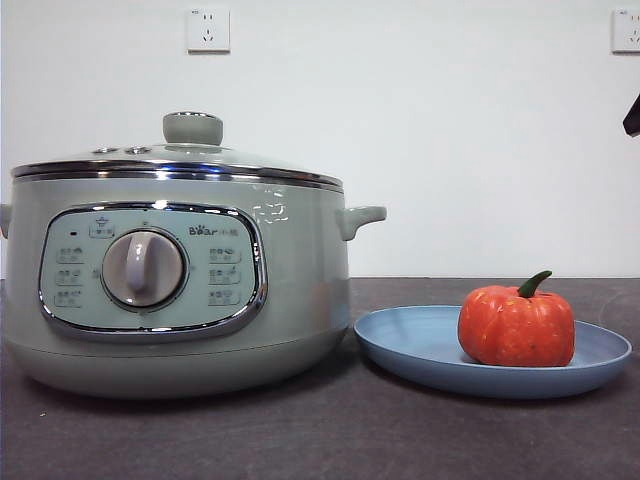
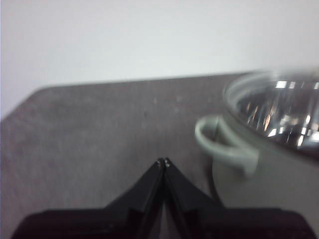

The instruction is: Take the pumpkin out from the steamer,put the pumpkin in the blue plate,close the lid

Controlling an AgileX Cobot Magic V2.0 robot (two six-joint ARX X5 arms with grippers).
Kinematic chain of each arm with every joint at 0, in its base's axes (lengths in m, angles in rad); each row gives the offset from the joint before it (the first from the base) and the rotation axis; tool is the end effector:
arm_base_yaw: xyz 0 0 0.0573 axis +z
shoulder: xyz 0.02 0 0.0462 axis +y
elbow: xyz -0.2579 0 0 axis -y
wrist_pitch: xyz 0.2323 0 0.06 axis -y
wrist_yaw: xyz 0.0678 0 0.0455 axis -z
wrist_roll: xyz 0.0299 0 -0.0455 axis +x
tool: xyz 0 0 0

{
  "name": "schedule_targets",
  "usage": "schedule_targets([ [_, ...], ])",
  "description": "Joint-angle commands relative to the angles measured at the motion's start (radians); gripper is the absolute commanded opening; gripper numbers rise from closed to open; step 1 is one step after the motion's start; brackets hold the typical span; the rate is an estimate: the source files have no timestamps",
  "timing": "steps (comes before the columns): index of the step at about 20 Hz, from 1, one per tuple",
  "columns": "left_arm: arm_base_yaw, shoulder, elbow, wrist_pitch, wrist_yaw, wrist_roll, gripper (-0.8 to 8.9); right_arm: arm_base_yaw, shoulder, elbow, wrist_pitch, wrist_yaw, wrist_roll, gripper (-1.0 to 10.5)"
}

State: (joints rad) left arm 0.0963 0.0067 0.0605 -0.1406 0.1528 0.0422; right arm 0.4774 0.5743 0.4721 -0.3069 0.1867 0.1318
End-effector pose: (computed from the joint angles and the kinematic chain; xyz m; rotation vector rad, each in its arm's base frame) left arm 0.0879 0.0039 0.1692 0.0314 0.0849 -0.0583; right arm 0.1179 0.0547 0.2409 -0.0046 0.4058 0.2602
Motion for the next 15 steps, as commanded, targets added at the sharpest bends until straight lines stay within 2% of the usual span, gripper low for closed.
schedule_targets([
  [1,0.003,-0.004,-0.056,0.016,0.006,-0.002,-0.03,0.001,-0.001,-0.006,0.006,0.003,0.008,0.0],
  [5,-0.007,-0.004,-0.058,-0.033,0.005,-0.003,-0.03,0.001,-0.001,-0.006,0.006,0.003,0.008,0.0],
  [10,-0.082,-0.004,-0.058,-0.032,0.006,-0.016,-0.03,0.001,-0.001,-0.006,0.006,0.003,0.008,0.0],
  [15,-0.089,-0.004,-0.058,-0.032,0.006,-0.016,-0.03,0.001,-0.001,-0.006,0.006,0.003,0.008,0.0],
])
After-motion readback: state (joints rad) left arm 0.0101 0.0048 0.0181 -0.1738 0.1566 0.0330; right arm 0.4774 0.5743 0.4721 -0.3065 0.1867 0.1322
